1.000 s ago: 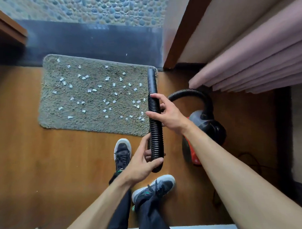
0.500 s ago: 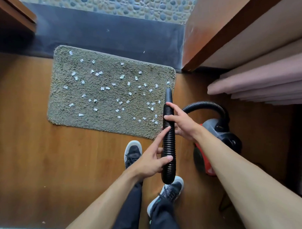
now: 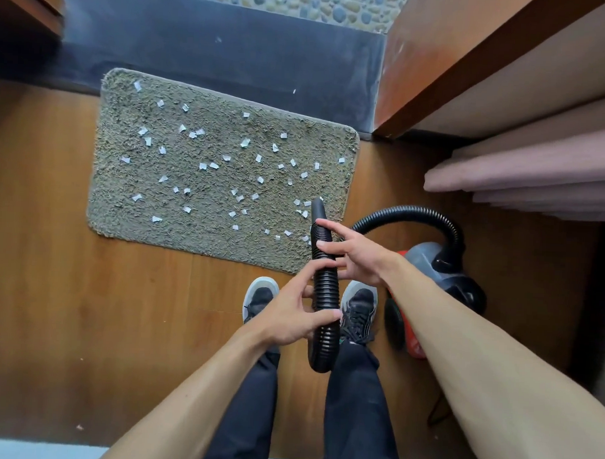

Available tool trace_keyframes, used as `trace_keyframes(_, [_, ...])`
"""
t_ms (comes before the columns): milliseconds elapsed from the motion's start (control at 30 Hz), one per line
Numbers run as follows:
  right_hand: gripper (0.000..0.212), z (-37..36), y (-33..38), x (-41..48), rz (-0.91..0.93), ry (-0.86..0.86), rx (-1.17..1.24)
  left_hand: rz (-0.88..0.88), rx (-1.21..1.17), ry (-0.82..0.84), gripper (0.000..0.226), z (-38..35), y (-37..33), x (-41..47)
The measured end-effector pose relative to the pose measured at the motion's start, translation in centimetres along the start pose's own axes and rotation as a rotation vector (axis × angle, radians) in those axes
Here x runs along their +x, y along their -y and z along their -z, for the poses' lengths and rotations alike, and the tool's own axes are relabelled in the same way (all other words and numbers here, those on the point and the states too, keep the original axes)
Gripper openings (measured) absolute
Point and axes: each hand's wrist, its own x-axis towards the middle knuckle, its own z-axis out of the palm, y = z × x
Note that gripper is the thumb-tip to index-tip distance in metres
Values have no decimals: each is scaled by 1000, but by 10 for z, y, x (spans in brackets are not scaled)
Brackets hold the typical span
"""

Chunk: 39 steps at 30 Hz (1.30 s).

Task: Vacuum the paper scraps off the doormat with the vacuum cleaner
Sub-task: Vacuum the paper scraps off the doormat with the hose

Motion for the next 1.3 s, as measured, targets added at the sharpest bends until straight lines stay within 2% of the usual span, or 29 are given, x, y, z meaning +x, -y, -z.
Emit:
trace_keyframes(167, [59, 12, -10, 3, 18, -43, -17, 63, -68, -67, 60, -17, 8, 13])
trace_keyframes(267, [50, 26, -37, -3, 53, -107, 124, 100, -84, -79, 60, -29, 20, 24])
trace_keyframes(367, [35, 51, -84, -16, 11, -318, 348, 106, -130, -150, 59, -43, 31, 34])
trace_keyframes(500, [30, 86, -169, -43, -213, -688, 374, 105, -149, -216, 59, -59, 44, 44])
trace_keyframes(567, [35, 102, -200, -56, -264, -821, 426, 115, -145, -211, 60, -64, 48, 45])
trace_keyframes(667, [60, 124, -221, -69, -257, -954, 418, 122, -140, -188, 61, -72, 54, 47])
trace_keyframes(733, [77, 136, -222, -73, -228, -992, 407, 122, -131, -179, 61, -75, 57, 49])
trace_keyframes(800, [83, 148, -225, -71, -215, -998, 431, 125, -121, -171, 61, -77, 59, 52])
trace_keyframes(900, [82, 156, -223, -64, -196, -1004, 472, 133, -97, -155, 62, -79, 61, 57])
trace_keyframes(1033, [86, 157, -221, -57, -225, -1118, 505, 139, -57, -139, 62, -82, 63, 61])
trace_keyframes(1200, [84, 163, -216, -49, -244, -1171, 551, 133, 4, -106, 62, -81, 63, 66])
trace_keyframes(1300, [92, 163, -220, -43, -275, -1211, 567, 132, 34, -101, 61, -78, 64, 70])
